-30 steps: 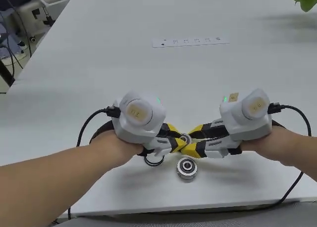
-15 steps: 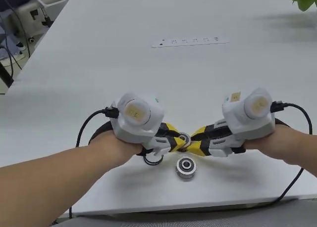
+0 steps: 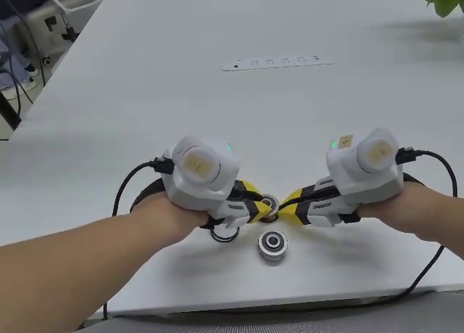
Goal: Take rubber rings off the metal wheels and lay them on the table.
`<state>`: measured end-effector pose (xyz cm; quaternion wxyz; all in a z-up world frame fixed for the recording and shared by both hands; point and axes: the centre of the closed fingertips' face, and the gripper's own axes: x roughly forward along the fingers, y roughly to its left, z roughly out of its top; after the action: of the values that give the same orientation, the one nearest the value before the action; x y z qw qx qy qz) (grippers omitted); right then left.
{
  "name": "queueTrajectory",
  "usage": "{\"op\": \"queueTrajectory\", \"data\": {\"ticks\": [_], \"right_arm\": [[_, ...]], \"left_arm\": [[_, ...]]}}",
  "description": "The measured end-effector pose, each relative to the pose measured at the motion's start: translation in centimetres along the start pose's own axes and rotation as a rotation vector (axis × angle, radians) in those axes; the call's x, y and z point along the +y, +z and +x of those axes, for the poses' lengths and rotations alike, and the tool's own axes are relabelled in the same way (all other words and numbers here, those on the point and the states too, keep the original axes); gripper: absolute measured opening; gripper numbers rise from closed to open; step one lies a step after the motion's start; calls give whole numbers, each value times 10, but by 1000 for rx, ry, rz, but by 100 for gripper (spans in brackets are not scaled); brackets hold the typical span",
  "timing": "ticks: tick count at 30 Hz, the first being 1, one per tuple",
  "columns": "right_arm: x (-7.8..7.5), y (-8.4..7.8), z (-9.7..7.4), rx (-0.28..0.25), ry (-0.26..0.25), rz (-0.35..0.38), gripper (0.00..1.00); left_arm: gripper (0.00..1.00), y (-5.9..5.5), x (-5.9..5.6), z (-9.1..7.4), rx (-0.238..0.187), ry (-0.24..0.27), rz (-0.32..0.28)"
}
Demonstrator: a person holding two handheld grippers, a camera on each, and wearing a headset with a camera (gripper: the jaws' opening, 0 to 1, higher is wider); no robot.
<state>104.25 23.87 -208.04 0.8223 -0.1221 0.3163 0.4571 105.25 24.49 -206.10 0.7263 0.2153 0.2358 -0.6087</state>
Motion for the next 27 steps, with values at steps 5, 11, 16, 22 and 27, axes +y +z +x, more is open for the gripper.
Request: {"op": "queueTrajectory", "data": {"ticks": [5,11,16,22,27], "right_arm": [[-2,0,0,9,-9,28,0],[-3,0,-1,15,-21,49,0],[-5,1,-1,18,-35,42,0],[-6,1,-1,18,-41,45,0],[-9,3,-4,9,-54,52,0]], "left_arm": [[7,0,0,0,2,2,1],[7,0,0,0,2,6,-2],[7,-1,0,-2,3,11,-7],[7,-1,0,-2,5,20,-6],[6,-1,0,-2,9,20,-4]]}}
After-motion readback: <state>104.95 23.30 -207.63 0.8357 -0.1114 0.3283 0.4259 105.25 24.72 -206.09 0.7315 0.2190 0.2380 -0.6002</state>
